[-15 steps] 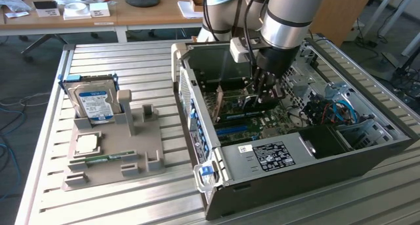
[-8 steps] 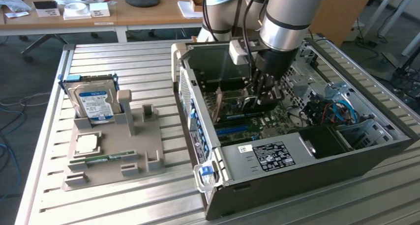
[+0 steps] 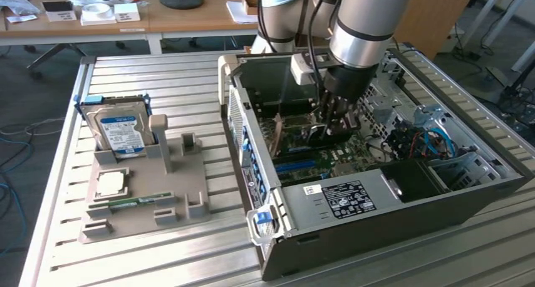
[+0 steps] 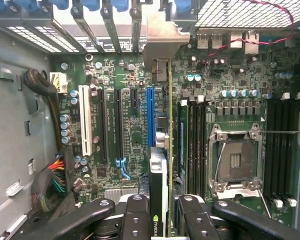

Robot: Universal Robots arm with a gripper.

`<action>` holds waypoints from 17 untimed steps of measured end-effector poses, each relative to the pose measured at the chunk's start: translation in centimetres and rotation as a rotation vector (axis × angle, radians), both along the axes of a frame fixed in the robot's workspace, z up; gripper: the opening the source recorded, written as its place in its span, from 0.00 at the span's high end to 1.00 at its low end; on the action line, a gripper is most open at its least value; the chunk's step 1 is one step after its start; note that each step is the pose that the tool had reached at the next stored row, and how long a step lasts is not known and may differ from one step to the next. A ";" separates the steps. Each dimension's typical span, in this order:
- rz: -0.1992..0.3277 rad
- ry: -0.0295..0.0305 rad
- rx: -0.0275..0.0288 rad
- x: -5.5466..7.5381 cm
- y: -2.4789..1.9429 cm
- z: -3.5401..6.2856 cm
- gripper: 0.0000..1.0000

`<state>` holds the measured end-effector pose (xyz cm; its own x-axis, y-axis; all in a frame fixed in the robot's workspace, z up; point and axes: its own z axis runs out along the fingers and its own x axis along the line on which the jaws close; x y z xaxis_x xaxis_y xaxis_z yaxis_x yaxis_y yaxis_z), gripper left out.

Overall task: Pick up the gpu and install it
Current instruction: 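Insert the gpu into the slot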

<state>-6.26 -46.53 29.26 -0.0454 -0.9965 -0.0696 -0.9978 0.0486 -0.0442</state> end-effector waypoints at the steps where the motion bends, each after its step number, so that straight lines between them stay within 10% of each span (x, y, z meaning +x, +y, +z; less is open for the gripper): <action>1: 0.000 0.0004 -0.0007 0.0 0.00 -0.03 0.73; 17: 0.008 0.0024 -0.0031 -0.4 -0.09 -0.88 0.73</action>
<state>-6.63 -46.62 28.39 -0.0371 -0.9971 -0.0665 -0.9983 0.0400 -0.0419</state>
